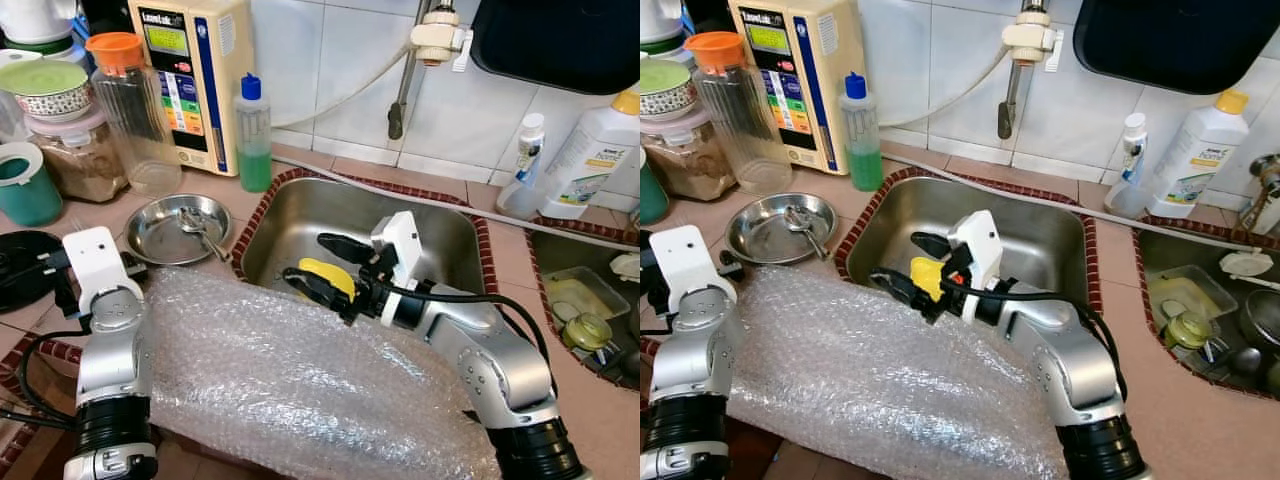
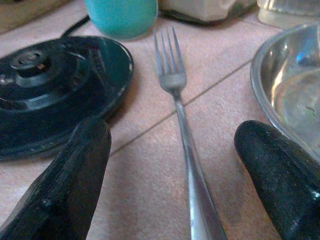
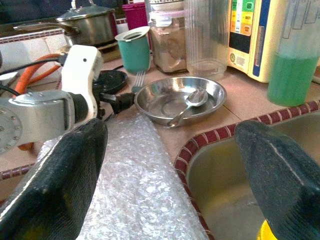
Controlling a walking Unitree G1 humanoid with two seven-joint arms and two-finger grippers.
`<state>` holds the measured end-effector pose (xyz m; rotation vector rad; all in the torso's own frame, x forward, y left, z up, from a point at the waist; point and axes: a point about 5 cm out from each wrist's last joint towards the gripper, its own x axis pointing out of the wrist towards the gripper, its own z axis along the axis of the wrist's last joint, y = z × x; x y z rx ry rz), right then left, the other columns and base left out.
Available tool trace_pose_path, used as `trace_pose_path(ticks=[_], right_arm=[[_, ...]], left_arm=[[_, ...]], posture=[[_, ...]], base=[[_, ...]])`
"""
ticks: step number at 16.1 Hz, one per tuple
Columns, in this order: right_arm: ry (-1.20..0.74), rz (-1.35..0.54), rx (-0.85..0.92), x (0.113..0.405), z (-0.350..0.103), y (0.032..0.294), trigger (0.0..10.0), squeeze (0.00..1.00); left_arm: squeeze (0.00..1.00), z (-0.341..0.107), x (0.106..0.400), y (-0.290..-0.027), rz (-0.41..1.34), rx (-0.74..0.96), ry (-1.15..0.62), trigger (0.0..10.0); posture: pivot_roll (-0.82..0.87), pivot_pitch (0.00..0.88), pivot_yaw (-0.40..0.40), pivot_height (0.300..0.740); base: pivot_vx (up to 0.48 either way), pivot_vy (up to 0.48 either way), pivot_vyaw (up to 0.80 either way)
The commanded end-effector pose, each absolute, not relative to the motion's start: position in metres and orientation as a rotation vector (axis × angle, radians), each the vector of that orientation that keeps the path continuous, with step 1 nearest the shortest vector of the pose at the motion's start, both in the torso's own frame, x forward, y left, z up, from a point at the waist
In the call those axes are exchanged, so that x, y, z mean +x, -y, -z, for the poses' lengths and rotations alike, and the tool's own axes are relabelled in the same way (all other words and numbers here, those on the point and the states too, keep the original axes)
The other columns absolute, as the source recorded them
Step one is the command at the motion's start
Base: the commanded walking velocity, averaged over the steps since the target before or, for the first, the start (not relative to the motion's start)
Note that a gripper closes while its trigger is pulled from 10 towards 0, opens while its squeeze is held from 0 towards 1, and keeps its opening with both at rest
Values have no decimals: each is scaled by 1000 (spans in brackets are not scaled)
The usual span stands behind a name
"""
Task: Kitchen organization
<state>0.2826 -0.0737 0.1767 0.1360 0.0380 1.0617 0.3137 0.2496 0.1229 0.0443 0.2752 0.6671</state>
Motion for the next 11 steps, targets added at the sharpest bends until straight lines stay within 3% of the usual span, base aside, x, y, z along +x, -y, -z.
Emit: trace_pose_path(ticks=[1,6,7,8,11], right_arm=[[-31,-1075,127,280,-180,75,10000,0],[-48,-1078,117,276,-179,76,10000,0],[-49,-1079,116,276,-179,76,10000,0],[-54,-1079,115,275,-179,76,10000,0],[-55,-1082,116,276,-179,76,10000,0]], left_arm=[[0,-124,319,-245,-642,34,-287,10000],[0,-109,320,-236,-625,31,-395,10000],[0,-107,320,-235,-615,26,-398,6392],[0,-105,320,-236,-615,4,-419,0],[0,-100,315,-240,-620,-16,-456,0]], posture=[[112,0,-43,740],[104,0,-37,740],[104,0,-37,740],[107,0,-37,740],[110,0,-39,740]], base=[[0,0,0],[0,0,0],[0,0,0],[0,0,0],[0,0,0]])
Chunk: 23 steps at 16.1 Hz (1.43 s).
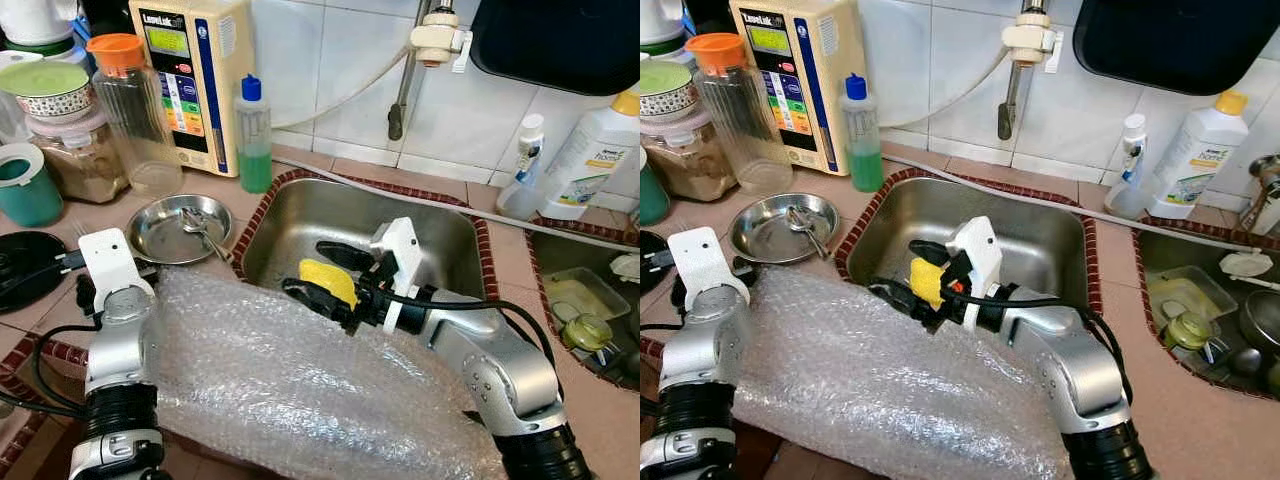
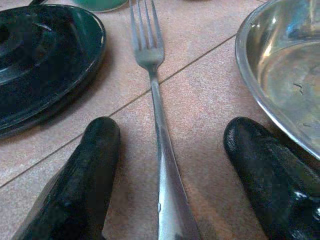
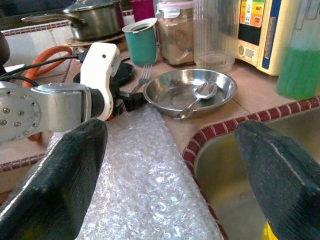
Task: Kitchen organization
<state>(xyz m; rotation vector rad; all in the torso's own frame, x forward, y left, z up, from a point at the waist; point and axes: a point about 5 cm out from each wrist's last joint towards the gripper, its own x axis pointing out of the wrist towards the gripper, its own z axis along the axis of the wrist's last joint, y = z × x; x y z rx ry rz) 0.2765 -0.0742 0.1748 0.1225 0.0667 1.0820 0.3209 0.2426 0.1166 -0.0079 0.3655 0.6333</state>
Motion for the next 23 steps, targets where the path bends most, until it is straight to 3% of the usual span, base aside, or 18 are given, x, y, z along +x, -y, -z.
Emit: trace_pose_path(ticks=[1,9,17,23], right_arm=[[-55,-1086,117,276,-179,75,10000,0],[-86,-1220,124,263,-180,75,10000,0],[-102,-1241,113,262,-179,76,10000,0],[-103,-1245,108,262,-178,76,10000,0]], left_arm=[[0,-98,313,-241,-635,-26,-472,0],[0,-89,305,-243,-656,-25,-523,0],[0,-89,293,-258,-800,58,-534,0],[0,-89,294,-253,-740,19,-501,0]], posture=[[110,0,-39,740],[109,0,-41,740],[115,0,-45,740],[117,0,-43,740]], base=[[0,0,0],[0,0,0],[0,0,0],[0,0,0]])
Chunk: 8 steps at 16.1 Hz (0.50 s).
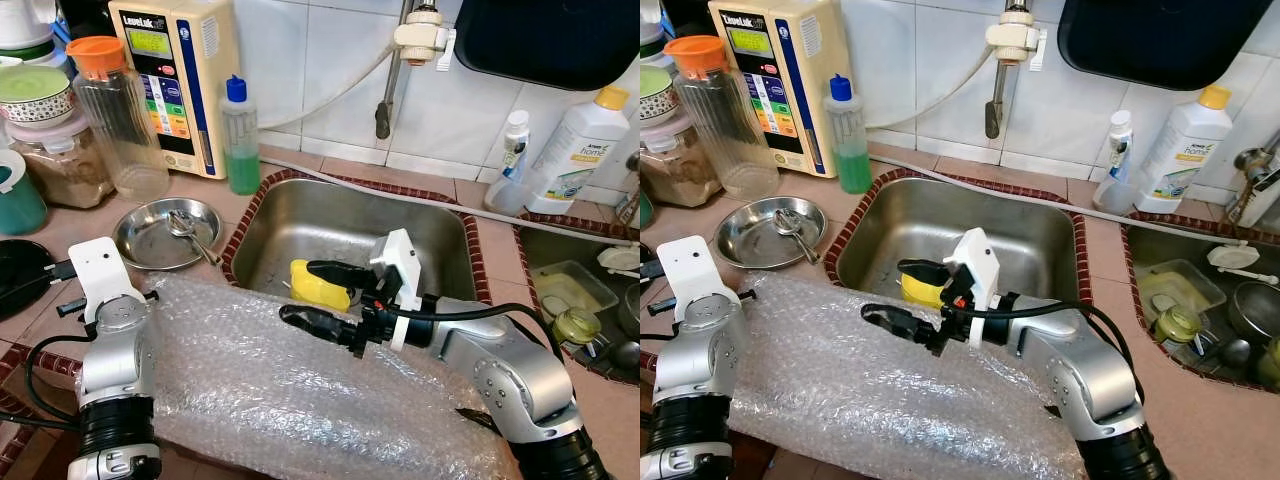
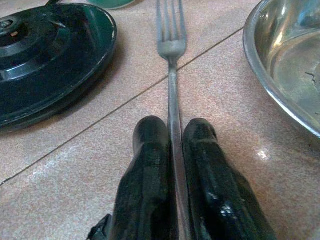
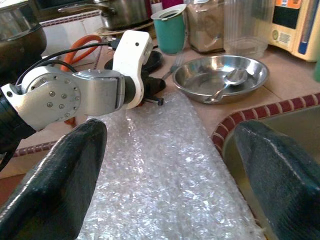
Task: Kitchen organization
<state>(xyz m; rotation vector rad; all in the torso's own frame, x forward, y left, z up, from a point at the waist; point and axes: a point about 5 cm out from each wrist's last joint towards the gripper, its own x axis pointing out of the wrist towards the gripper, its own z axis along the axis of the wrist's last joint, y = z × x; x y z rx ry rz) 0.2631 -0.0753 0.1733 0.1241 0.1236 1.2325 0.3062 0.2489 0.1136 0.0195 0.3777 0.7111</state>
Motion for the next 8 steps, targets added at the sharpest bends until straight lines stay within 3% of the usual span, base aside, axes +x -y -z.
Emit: trace_pose_path(ticks=[1,8], right_arm=[[-103,-1243,109,262,-178,75,10000,0],[-102,-1232,115,262,-177,76,10000,0]], left_arm=[[0,-92,296,-249,-693,21,-469,0],[0,-111,286,-256,-766,121,-334,0]], posture=[[116,0,-43,740],[118,0,-45,740]], base=[[0,0,0],[0,0,0]])
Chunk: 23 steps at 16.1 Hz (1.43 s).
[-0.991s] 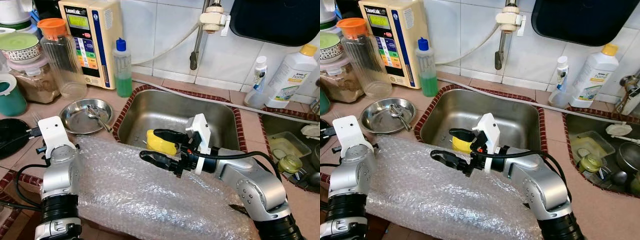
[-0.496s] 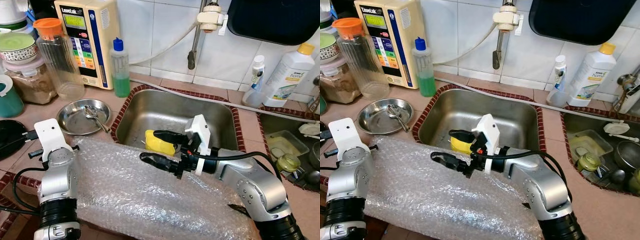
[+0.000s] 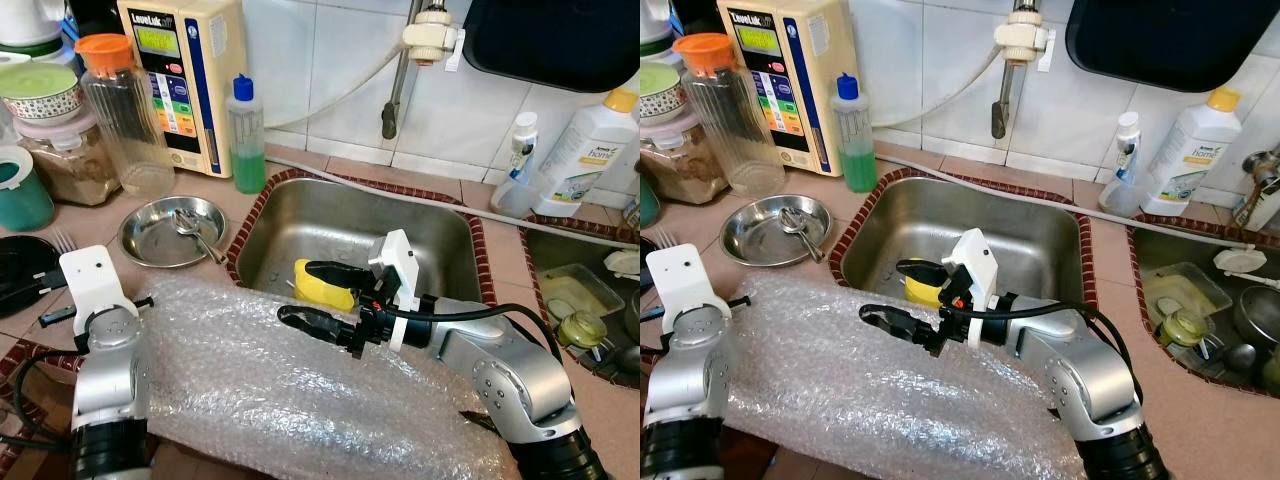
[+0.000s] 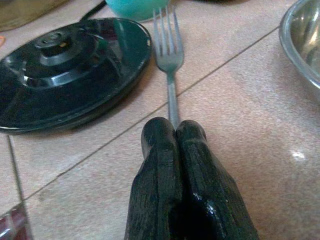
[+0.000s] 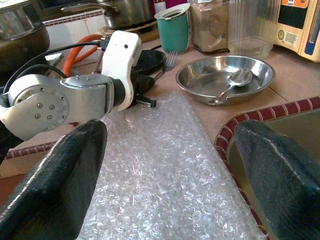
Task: Kitchen organization
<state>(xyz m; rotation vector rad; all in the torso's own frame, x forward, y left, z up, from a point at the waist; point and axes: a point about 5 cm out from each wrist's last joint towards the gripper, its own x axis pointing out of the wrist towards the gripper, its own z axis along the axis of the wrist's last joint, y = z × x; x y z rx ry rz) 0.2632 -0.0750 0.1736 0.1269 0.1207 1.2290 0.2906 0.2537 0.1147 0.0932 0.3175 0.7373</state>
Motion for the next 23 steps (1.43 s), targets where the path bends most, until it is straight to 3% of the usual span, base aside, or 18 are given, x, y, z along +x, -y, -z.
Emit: trace_pose_path(ticks=[1,7,8,9,16,23], right_arm=[[-102,-1231,114,263,-177,76,10000,0],[-93,-1208,108,267,-178,77,10000,0],[-84,-1188,110,269,-179,76,10000,0],[-56,-1172,125,271,-182,76,10000,0],[-1,-1108,146,277,-189,79,10000,0],[39,-981,182,291,-194,84,10000,0]], left_arm=[[0,-114,285,-254,-760,119,-315,0],[0,-144,298,-244,-664,179,-132,0],[0,-146,301,-244,-646,149,-123,7294],[0,-149,304,-245,-635,128,-109,10000],[0,-178,316,-228,-494,158,59,10000],[0,-165,331,-237,-432,85,-69,10000]], posture=[[120,0,-46,740],[120,0,-48,740],[120,0,-47,740],[120,0,-47,740],[116,0,-43,740],[117,0,-42,740]], base=[[0,0,0],[0,0,0],[0,0,0],[0,0,0],[0,0,587],[0,0,0]])
